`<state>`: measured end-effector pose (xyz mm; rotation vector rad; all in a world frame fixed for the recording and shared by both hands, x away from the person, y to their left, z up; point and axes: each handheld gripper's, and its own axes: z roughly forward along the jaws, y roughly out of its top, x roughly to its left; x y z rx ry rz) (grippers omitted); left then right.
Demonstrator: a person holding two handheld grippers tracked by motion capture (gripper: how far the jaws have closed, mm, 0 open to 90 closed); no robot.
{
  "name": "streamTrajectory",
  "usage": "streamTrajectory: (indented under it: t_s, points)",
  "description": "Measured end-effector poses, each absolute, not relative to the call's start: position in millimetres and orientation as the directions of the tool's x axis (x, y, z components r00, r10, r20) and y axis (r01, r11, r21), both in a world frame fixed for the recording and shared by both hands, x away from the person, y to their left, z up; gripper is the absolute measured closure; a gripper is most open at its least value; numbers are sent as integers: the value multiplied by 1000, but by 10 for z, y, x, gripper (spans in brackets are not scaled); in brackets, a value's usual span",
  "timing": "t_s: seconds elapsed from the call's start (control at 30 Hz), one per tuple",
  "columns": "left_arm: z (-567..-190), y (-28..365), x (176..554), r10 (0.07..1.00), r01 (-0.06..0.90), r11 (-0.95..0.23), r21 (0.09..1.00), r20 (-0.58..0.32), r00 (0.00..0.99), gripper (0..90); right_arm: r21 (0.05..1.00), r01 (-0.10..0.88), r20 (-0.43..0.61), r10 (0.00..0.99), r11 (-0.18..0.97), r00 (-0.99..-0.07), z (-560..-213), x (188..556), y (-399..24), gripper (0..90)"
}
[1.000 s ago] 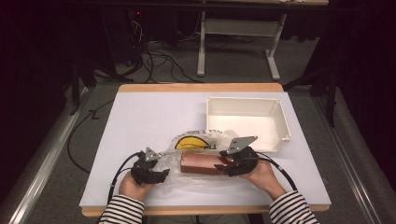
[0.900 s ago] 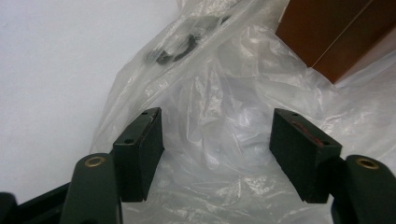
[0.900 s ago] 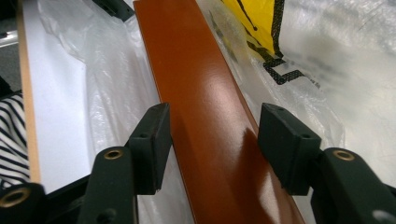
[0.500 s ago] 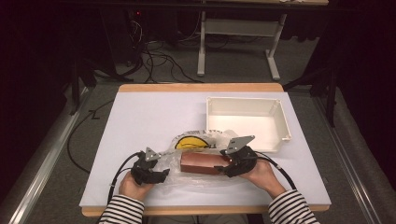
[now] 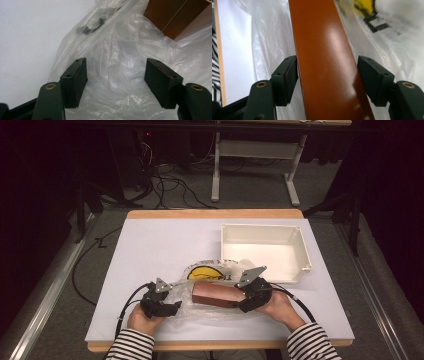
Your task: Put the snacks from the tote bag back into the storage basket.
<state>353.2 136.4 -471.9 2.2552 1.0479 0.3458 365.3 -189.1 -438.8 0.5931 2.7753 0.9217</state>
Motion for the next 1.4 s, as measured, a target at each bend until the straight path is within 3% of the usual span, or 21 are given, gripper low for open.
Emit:
streamTrajectory:
  t_s: [0.33, 0.57, 1.4]
  points:
    - [-4721, 1365, 3532, 758, 595, -492, 635, -24, 652, 351, 535, 310, -43, 392, 786, -919, -4506, 3654, -1819, 382]
    - [-4722, 1365, 3532, 758, 595, -491, 636, -24, 652, 350, 541, 299, -42, 380, 786, -924, -4488, 3628, -1822, 426]
    - [-4727, 1372, 3528, 756, 592, -491, 639, -24, 654, 350, 575, 285, -17, 360, 767, -933, -4374, 3495, -1929, 427]
